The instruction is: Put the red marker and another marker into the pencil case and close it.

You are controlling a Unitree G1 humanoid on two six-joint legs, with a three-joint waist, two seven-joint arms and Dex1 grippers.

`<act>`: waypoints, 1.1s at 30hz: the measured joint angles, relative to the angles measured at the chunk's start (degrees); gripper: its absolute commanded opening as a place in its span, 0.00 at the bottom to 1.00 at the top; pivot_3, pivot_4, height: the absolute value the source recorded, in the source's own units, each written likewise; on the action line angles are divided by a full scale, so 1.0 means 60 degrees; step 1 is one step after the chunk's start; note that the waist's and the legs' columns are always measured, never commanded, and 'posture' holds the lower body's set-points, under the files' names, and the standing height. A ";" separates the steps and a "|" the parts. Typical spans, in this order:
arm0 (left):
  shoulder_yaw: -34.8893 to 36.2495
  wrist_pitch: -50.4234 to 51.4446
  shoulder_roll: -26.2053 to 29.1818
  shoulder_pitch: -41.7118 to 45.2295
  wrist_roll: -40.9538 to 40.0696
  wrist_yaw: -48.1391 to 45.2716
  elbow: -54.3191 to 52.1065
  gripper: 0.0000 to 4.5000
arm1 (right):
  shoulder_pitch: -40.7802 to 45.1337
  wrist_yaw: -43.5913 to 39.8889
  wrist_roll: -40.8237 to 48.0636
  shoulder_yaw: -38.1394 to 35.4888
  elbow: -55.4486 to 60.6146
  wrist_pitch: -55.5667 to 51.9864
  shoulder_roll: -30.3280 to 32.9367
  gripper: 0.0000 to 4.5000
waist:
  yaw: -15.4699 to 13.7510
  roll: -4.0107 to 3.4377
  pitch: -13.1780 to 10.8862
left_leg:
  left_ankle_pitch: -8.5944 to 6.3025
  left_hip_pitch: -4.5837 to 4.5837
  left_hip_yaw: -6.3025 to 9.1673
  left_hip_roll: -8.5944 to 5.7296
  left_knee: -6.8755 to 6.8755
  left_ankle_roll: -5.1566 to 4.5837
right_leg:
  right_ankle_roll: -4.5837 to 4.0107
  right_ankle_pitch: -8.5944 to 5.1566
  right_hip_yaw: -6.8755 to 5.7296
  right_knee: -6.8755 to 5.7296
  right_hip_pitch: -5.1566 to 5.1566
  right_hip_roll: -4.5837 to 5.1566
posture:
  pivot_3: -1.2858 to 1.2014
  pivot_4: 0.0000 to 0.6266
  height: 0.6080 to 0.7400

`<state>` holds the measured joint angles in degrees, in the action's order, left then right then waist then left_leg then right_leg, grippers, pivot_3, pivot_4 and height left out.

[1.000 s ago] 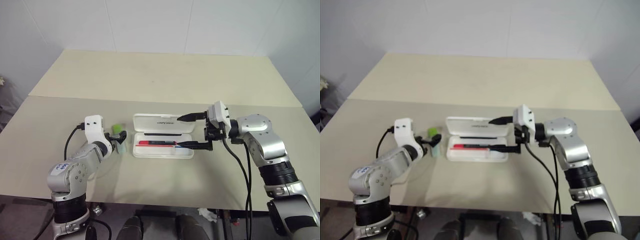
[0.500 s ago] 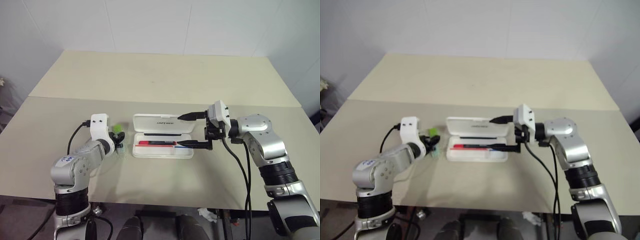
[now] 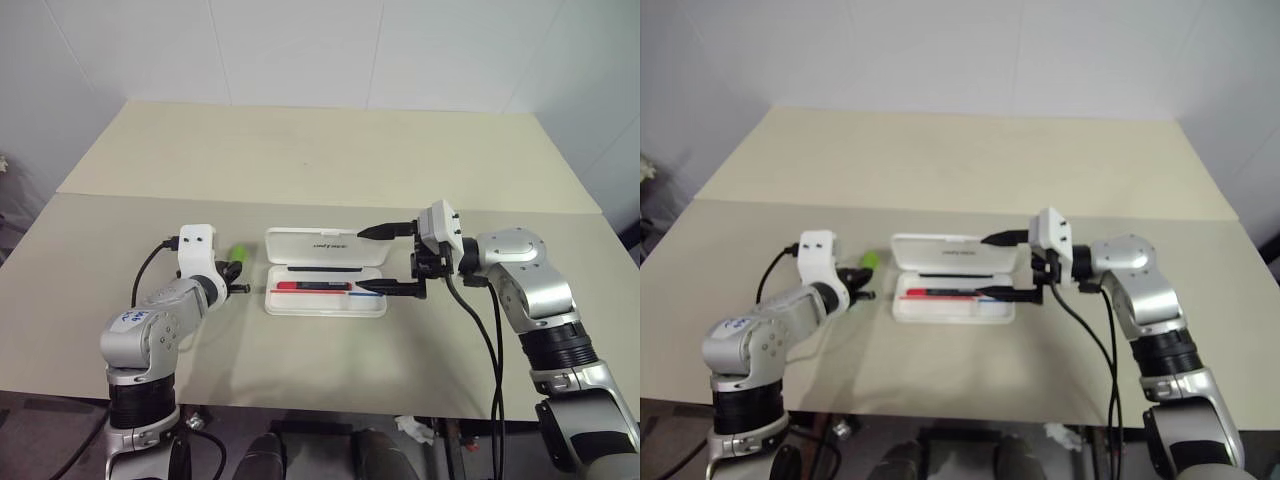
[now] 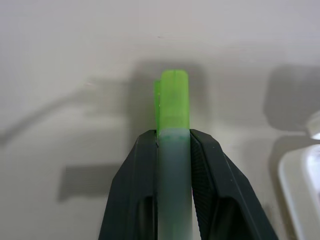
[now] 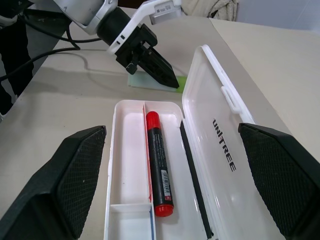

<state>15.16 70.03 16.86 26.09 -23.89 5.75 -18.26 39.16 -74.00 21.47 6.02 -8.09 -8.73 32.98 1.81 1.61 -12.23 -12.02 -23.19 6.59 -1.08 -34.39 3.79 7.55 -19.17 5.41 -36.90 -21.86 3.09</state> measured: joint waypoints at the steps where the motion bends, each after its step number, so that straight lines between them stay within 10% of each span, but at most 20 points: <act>1: 0.0036 -0.0009 0.0097 -0.0011 0.0050 -0.0037 0.0000 0.11 | 0.0001 0.0000 -0.0002 -0.0001 -0.0018 0.0003 0.0002 1.00 | -0.0001 0.0000 0.0000 | 0.0000 -0.0001 0.0000 0.0000 0.0001 0.0000 | 0.0000 0.0000 0.0000 0.0001 -0.0001 0.0000 | 0.52 0.24 1.00; 12: 0.0721 -0.2534 0.3104 -0.0085 0.0057 -0.3026 -0.0372 0.11 | 0.0074 -0.0145 0.0016 -0.0323 -0.0288 0.0103 0.0364 1.00 | -0.0041 0.0004 -0.0006 | -0.0001 -0.0018 -0.0002 -0.0002 0.0042 0.0002 | -0.0004 -0.0001 -0.0002 0.0036 -0.0021 0.0011 | 0.52 0.24 1.00; 33: -0.1359 -0.5622 0.3939 0.1851 -0.1641 -0.8904 -0.0398 0.11 | -0.1107 -0.1300 0.1463 -0.1767 -0.0916 -0.0841 0.1583 1.00 | 0.0035 -0.0001 -0.0012 | -0.0007 -0.0017 -0.0017 0.0001 0.0051 -0.0013 | -0.0002 -0.0001 0.0004 0.0068 -0.0009 0.0009 | 0.52 0.24 1.00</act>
<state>7.00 36.30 40.50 37.20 -33.73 -47.68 -20.64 32.52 -81.80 30.25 -4.57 -13.59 -13.77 42.48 2.02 1.60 -12.30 -12.06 -23.30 6.48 -1.07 -34.08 3.71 7.54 -19.18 5.43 -36.49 -21.92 3.15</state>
